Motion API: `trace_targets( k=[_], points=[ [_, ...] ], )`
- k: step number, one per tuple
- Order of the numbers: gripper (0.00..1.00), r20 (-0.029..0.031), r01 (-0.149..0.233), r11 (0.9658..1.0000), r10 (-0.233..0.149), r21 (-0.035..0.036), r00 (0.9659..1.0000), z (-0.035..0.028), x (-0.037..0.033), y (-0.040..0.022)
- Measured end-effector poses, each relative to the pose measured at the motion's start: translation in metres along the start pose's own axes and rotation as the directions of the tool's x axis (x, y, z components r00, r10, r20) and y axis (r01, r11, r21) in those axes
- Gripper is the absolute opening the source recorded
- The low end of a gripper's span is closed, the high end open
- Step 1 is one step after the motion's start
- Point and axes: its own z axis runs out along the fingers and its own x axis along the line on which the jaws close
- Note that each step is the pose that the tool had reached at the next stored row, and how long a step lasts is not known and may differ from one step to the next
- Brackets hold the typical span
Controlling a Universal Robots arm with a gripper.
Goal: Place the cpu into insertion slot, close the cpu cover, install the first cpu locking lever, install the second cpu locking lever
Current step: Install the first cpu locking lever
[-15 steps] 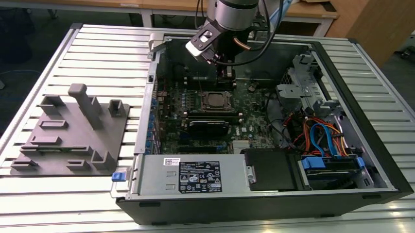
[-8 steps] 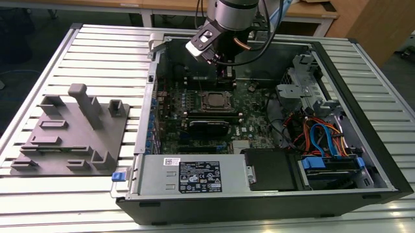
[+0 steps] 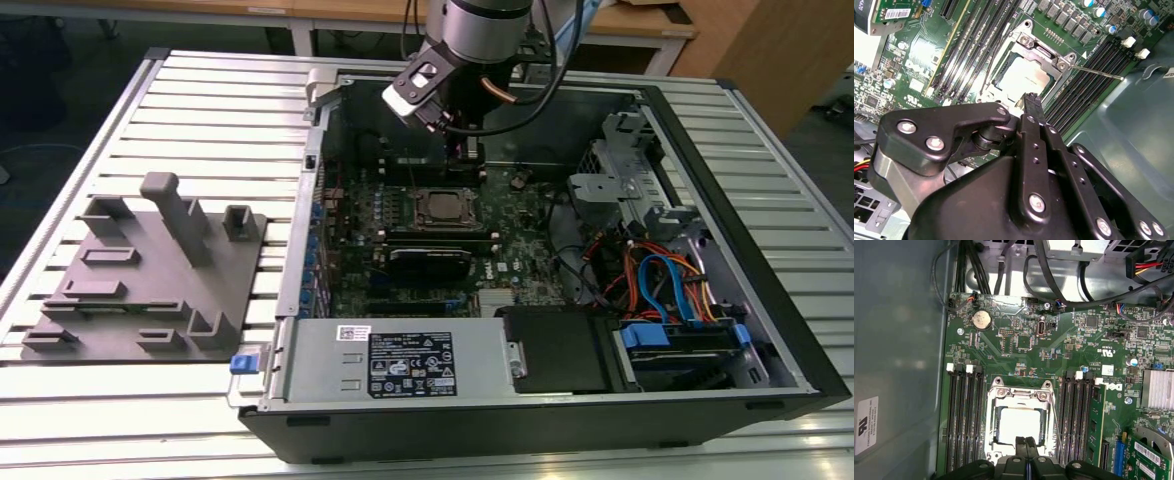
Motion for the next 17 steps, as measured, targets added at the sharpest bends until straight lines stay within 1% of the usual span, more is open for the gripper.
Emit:
trace_targets(
  k=[17],
  points=[
    [0.11,0.0003,0.012,0.9999,-0.012,0.0001,0.9999,0.0000,0.0000,0.0000]
  ],
)
